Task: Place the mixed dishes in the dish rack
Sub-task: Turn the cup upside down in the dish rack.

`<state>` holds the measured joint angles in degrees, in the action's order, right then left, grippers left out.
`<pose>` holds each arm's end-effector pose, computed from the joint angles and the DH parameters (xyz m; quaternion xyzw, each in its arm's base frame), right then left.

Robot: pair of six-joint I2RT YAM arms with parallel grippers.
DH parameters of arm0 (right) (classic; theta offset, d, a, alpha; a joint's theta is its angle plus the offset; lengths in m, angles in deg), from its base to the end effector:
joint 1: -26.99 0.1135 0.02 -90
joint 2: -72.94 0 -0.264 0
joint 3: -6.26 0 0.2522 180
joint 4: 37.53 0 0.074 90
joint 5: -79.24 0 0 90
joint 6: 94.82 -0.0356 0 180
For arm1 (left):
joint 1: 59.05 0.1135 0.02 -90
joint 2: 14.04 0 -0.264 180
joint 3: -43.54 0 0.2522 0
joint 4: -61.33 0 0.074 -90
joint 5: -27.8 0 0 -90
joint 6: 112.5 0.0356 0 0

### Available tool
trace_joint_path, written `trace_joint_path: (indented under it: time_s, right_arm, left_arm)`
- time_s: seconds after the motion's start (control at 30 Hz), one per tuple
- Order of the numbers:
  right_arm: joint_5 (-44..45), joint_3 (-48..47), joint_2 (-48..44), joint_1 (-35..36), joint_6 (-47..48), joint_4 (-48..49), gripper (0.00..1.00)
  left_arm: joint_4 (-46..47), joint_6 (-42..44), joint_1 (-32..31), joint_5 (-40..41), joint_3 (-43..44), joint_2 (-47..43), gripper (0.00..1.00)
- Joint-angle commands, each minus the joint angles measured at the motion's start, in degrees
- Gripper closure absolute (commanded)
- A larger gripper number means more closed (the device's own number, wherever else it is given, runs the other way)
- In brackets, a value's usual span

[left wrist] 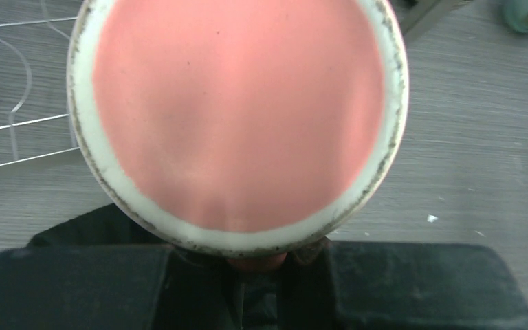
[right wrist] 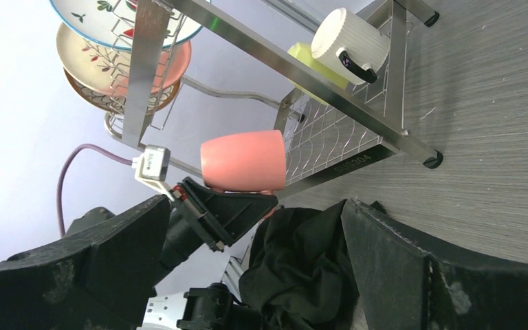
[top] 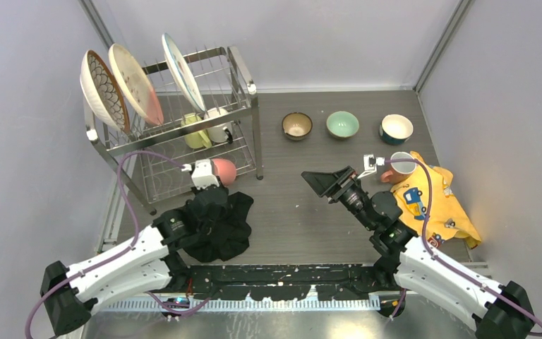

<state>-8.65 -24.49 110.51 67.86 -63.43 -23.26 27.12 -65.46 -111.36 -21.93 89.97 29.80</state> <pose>0.1293 0.1101 0.2587 0.1154 0.6495 0.5656 0.4949 0.1207 -0.1186 0.2547 -0.1005 0.8306 -0.1358 0.5306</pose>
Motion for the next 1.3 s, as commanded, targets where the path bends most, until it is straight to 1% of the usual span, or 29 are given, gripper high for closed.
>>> trace_joint_path:
  time_s: [0.0,0.23,0.4,0.53,0.63,0.8,0.87,1.07,1.27]
  right_arm:
    - [0.9,-0.2,-2.2,-0.1,1.1,0.6,0.0]
    - [1.1,-0.8,-3.0,-0.1,1.5,-2.0,0.0]
    - [0.6,-0.8,-3.2,-0.1,1.4,-2.1,0.0]
    - [0.4,-0.8,-3.5,-0.1,1.4,-2.4,0.0]
    - [0.6,-0.8,-3.9,-0.2,1.5,-2.7,0.0]
    - [0.6,-0.8,-4.1,-0.1,1.7,-2.9,0.0]
    - [0.4,-0.8,-4.1,-0.1,1.7,-2.9,0.0]
    - [0.3,-0.4,-5.4,-0.2,1.7,-3.9,0.0]
    - [1.2,-0.4,-7.1,-0.1,2.1,-5.8,0.0]
  left_arm:
    - [4.2,2.4,1.0,10.8,3.6,3.4,1.0]
    - [3.2,1.4,3.5,13.9,6.0,11.5,1.0]
    - [3.6,3.4,6.0,16.4,7.9,16.1,1.0]
    - [4.6,4.2,9.2,15.0,8.5,18.7,1.0]
    - [2.8,1.9,11.3,15.6,9.4,20.4,1.0]
    - [-1.9,-2.2,13.5,20.4,11.8,25.7,1.0]
    - [-3.0,-3.2,14.6,21.1,12.5,27.4,1.0]
    - [0.8,-2.3,19.8,18.9,11.2,28.3,1.0]
    - [6.4,0.0,23.8,12.9,8.6,27.0,1.0]
